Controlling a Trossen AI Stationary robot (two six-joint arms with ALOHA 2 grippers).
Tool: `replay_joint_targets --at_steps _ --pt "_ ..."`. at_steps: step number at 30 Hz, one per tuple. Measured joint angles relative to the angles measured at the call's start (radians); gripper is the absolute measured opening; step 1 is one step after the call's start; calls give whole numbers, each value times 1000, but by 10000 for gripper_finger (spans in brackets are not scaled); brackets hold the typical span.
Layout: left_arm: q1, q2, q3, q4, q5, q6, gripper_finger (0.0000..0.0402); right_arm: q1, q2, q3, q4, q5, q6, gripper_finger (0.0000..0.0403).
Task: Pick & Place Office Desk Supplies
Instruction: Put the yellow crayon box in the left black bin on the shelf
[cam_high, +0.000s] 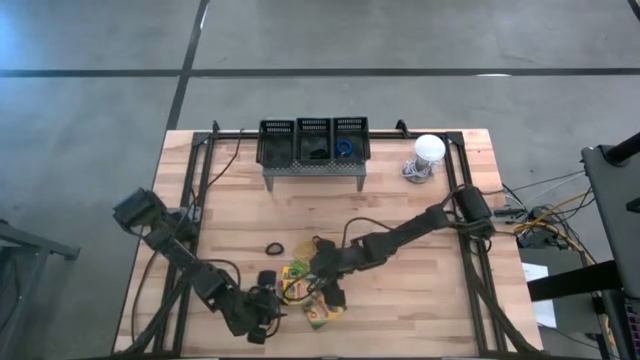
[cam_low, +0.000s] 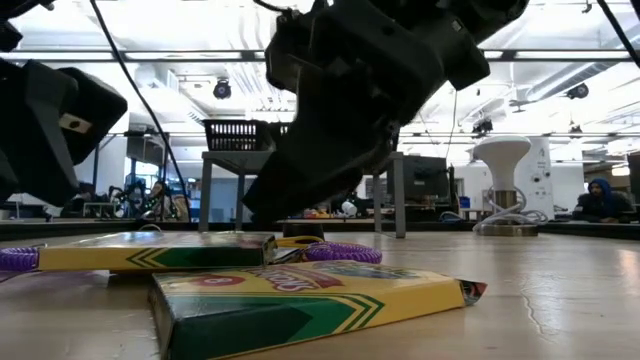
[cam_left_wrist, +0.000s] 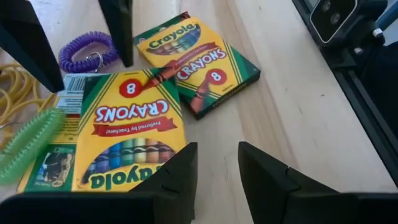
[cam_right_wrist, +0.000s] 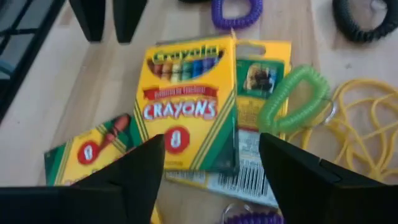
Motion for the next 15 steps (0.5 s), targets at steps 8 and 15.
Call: replay_joint_targets --at_steps 8,15 --pt "14 3 10 15 47 4 117 -13 0 -7 2 -135 19 299" --pt "25 3 3 15 57 18 117 -76 -3 -8 5 -198 119 298"
